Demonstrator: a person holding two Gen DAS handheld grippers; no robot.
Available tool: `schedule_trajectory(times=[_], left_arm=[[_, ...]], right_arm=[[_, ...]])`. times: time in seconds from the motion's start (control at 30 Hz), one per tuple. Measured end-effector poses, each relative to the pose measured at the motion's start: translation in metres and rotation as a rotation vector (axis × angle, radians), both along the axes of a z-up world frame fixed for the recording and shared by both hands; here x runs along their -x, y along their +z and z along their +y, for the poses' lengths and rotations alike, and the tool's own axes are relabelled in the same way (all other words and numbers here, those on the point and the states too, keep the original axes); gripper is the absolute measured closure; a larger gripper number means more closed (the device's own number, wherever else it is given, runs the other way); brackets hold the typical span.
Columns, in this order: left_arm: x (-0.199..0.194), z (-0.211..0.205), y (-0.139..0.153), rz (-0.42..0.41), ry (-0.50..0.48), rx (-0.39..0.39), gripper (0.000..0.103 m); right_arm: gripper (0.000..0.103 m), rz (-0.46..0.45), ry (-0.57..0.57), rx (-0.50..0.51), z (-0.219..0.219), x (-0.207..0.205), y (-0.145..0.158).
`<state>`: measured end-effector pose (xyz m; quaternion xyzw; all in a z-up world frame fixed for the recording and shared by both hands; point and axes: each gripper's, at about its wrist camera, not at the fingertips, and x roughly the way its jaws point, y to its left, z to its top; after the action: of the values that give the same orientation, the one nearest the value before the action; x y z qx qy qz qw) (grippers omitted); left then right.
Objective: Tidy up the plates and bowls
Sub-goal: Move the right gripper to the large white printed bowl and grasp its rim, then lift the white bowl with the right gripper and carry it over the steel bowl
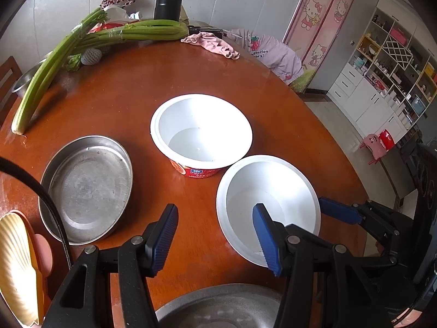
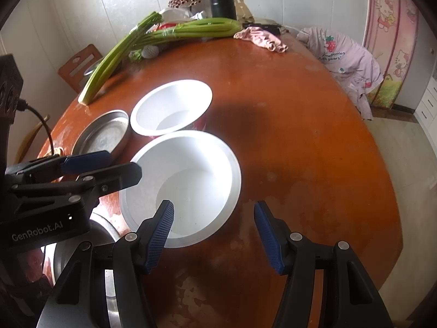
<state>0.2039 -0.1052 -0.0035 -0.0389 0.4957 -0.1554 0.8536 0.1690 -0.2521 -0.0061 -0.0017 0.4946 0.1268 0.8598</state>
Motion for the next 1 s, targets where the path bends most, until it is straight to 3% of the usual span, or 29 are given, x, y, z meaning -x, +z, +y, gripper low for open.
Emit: schedule_trajectory(times=[0.4, 0.67, 1.0], left_arm=[[-0.005, -0.008, -0.013, 0.035, -0.037, 0.027, 0.047], [-0.007, -0.011, -0.021, 0.085, -0.057, 0.093, 0.064], [0.001, -0.011, -0.006, 0.041, -0.05, 0.112, 0.066]], right_arm=[[0.04, 0.024, 0.041, -0.028, 0.009, -0.001, -0.008], [0.04, 0.024, 0.072, -0.052, 0.016, 0.002, -0.007], [0.041, -0.013, 0.075, -0.045, 0.017, 0.004, 0.002]])
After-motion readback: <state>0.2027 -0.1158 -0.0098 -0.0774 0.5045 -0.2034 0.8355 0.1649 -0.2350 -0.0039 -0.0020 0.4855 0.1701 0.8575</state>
